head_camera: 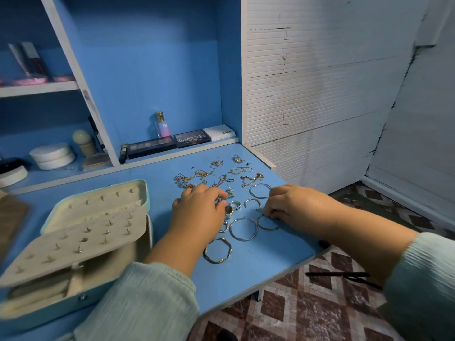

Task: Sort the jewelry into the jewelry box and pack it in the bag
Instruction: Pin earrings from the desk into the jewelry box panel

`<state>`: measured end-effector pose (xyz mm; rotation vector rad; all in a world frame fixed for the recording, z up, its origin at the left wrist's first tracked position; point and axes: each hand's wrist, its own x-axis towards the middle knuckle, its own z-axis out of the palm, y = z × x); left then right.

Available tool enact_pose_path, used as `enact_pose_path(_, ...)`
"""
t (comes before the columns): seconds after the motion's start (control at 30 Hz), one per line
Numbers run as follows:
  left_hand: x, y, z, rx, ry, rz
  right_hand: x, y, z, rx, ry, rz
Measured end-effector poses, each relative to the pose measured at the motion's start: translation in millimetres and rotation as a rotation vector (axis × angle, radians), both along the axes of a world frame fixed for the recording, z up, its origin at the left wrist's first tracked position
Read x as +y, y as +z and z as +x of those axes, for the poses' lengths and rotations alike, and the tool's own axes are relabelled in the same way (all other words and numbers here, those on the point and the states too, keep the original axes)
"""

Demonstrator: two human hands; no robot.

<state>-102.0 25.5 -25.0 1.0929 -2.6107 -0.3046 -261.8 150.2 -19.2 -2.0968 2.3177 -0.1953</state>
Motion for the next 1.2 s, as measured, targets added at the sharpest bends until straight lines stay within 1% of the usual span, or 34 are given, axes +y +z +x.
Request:
enact_pose_path(0.03, -0.1, 0.0, 0.6, 0.006, -0.001, 0.012, -0.6, -0.2, 0.3, 0.016, 0.002, 0.006)
enact_pose_path(0.1, -0.7, -0.6, 1.6, 0.023, -0.002, 0.038, -2.8, 0.6, 0.9, -0.023, -0.019, 0.018)
enact_pose_path(0.17, -1.4, -1.1, 2.1, 0.037, 0.002, 0.062, -4.9, 3.2, 2.5, -0.116, -0.052, 0.021)
enact_pose_path(0.27, -2.9, -1.9, 2.5, 0.056, 0.008, 0.085, -9.0, 8.0, 4.7, -0.267, -0.108, -0.037)
enact_pose_path(0.43, -2.8, -3.9, 2.1, 0.079, 0.014, 0.091, -19.6, 11.1, 7.3, -0.622, -0.216, -0.138)
enact_pose_path(0.6, -4.2, -5.2, 0.5, 0.089, 0.023, 0.079, -32.7, 7.8, -4.5, -0.787, -0.348, -0.276)
enact_pose_path(0.7, -4.4, -6.1, -1.1, 0.085, 0.023, 0.068, -39.9, 4.1, -16.3, -0.809, -0.430, -0.389)
enact_pose_path(0.77, -4.5, -7.0, -2.0, 0.075, 0.024, 0.056, -43.5, 1.4, -21.9, -0.803, -0.483, -0.428)
enact_pose_path(0.97, -4.2, -8.2, -4.1, 0.058, 0.034, 0.039, -44.0, -10.2, -24.9, -0.796, -0.532, -0.376)
enact_pose_path(1.2, -6.5, 7.1, -11.8, 0.017, 0.037, 0.079, -41.2, -14.8, -24.6, -0.802, -0.525, -0.426)
